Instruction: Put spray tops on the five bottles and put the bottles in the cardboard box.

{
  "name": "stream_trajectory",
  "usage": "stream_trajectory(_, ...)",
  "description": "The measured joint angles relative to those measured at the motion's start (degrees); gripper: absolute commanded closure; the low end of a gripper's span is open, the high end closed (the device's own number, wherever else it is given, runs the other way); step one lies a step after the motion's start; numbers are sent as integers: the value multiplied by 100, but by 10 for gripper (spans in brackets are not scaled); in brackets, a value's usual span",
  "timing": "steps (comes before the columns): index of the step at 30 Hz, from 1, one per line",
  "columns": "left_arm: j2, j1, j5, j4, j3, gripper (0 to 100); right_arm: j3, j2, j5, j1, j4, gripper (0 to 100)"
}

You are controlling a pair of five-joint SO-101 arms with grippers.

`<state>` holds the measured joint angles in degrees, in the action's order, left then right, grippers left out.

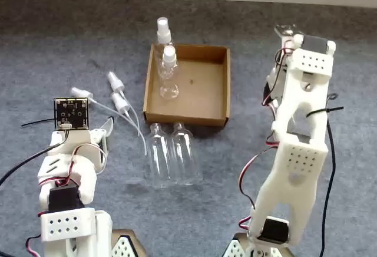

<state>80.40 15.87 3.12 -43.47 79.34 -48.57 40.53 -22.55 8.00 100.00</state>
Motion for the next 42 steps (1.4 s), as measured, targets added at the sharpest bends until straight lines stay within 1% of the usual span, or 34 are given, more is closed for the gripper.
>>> stream_trajectory(9,0,0,0,0,0,761,1591,-2980,677,35,-44,995)
stream_trajectory(11,0,0,0,0,0,761,2171,-3798,791,26,-299,995)
stream_trajectory(15,0,0,0,0,0,761,3868,-5556,853,0,-1275,995)
stream_trajectory(19,0,0,0,0,0,761,6171,-7200,853,-105,-2725,995)
stream_trajectory(21,0,0,0,0,0,761,7314,-7815,879,-70,-3393,995)
stream_trajectory(23,0,0,0,0,0,761,8211,-8281,888,-62,-3842,995)
stream_trajectory(25,0,0,0,0,0,761,8554,-8536,1011,-114,-4009,995)
stream_trajectory(29,0,0,0,0,0,761,8589,-8826,1442,-264,-4193,995)
stream_trajectory(32,0,0,0,-299,-343,758,8369,-8818,1776,-756,-4220,995)
stream_trajectory(37,0,-18,62,-1512,-1600,758,7789,-8826,2101,-2198,-4457,995)
stream_trajectory(40,62,-299,237,-2004,-2198,749,7543,-8826,2154,-3059,-4782,995)
stream_trajectory(42,70,-598,264,-2189,-2453,720,7481,-8826,2154,-3508,-4914,995)
